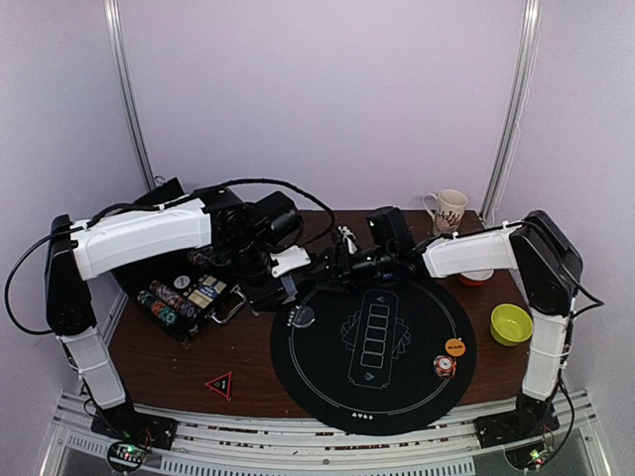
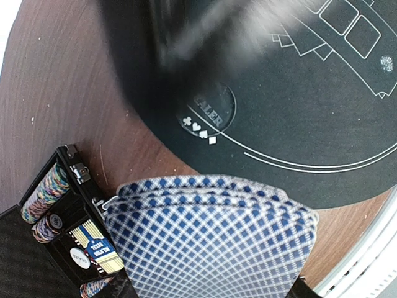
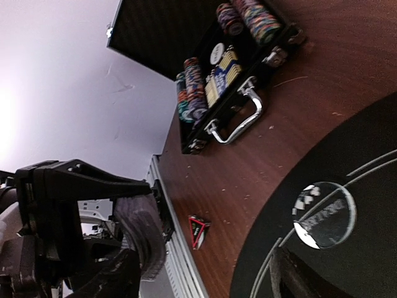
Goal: Distribute texas hold em gaming equipment
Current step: Pass from the left arm to the right
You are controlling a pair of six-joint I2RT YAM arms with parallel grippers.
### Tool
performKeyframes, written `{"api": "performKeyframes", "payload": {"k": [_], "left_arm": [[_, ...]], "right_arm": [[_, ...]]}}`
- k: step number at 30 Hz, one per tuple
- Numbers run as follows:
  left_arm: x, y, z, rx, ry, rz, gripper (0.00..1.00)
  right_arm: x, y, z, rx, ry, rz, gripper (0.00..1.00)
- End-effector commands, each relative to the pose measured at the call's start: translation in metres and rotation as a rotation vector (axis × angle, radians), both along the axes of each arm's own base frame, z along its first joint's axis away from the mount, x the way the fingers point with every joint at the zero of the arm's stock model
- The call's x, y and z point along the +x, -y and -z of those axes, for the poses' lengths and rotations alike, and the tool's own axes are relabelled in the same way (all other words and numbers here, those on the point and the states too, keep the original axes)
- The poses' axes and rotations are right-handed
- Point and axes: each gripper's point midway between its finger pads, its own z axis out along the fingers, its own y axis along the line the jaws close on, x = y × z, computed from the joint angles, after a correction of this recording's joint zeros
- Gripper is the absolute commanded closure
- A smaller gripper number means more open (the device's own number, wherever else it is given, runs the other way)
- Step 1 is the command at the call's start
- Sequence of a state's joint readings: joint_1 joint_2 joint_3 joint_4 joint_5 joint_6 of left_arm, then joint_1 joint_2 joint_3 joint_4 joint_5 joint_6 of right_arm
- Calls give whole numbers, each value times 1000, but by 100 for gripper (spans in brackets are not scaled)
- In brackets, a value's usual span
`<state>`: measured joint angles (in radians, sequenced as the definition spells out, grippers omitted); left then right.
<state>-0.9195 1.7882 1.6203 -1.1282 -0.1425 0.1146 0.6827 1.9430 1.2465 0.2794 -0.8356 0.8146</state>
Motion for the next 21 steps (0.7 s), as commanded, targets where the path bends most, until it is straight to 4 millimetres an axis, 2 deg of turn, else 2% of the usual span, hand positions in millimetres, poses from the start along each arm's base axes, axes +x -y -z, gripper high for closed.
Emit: {"api": "performKeyframes", "payload": {"k": [1,7,11,21], "left_arm": [[4,1,-10,-7,30,4,41],[5,1,-13,-10,38,-8,41],[9,2,-16,-10,54,-12,42],[14,7,-21,-20,69,-13,42]], "right_arm": [[-17,-25,-46,231,-25,-109,26],[-28,-33,-53,328,-69,-136,26],[-34,-44,-42,313,-94,-155,27],[-41,-62,-34,335,-136,-188,36]]}}
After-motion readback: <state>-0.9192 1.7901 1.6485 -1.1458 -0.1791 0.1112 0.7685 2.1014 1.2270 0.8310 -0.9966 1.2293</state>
